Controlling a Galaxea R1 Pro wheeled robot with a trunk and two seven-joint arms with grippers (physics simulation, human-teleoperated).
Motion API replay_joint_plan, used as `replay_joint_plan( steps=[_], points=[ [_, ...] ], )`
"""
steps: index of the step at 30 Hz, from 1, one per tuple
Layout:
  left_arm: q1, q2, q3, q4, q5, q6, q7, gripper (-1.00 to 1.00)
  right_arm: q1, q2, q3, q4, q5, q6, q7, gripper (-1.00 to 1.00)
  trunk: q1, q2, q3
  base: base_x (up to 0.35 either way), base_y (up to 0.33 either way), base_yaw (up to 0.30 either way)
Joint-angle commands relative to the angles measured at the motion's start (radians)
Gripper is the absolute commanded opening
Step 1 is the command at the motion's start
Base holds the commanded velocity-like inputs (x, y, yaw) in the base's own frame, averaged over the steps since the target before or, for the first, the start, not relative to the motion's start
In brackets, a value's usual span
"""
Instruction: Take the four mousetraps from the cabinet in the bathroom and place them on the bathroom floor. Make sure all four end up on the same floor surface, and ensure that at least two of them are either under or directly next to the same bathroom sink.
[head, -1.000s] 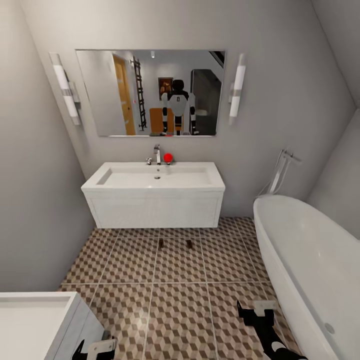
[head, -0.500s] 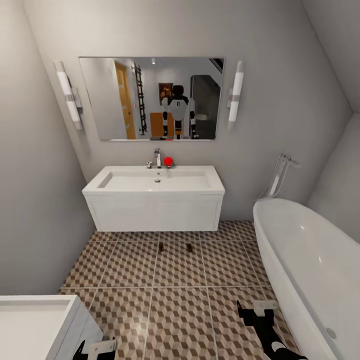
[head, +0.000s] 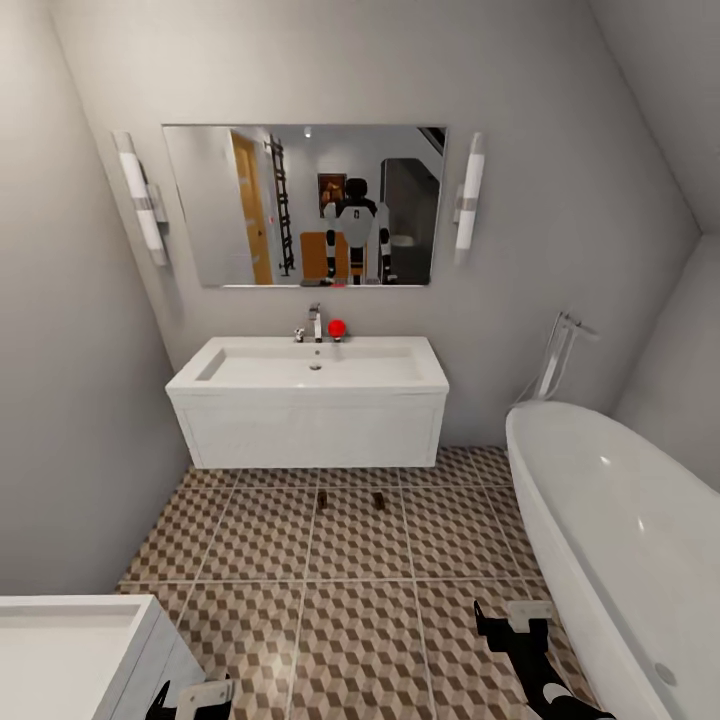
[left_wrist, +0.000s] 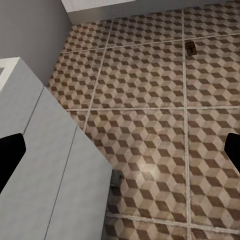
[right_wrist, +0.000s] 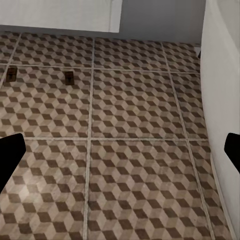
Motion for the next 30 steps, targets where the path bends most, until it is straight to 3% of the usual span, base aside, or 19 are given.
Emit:
replay_joint_plan(
  steps=[1,14,30],
  points=[
    [-0.002,-0.001,-0.009,0.004,0.008,-0.006,0.001,1.0,-0.001,0.0,0.009,0.0,-0.004,-0.002,-0.005,1.0,0.001,-0.002,-0.002,0.0,0.0,0.0],
    [-0.001,-0.002,-0.009,0.004,0.008,-0.004,0.0,1.0,-0.001,-0.001,0.008,0.0,-0.004,-0.001,-0.006,1.0,0.001,-0.002,-0.001,-0.016,0.0,0.0],
    [0.006,-0.004,-0.009,0.004,0.008,-0.004,0.0,1.0,-0.001,-0.002,0.008,0.0,-0.004,-0.001,-0.007,1.0,0.001,-0.002,-0.001,-0.291,0.0,0.0]
  ],
)
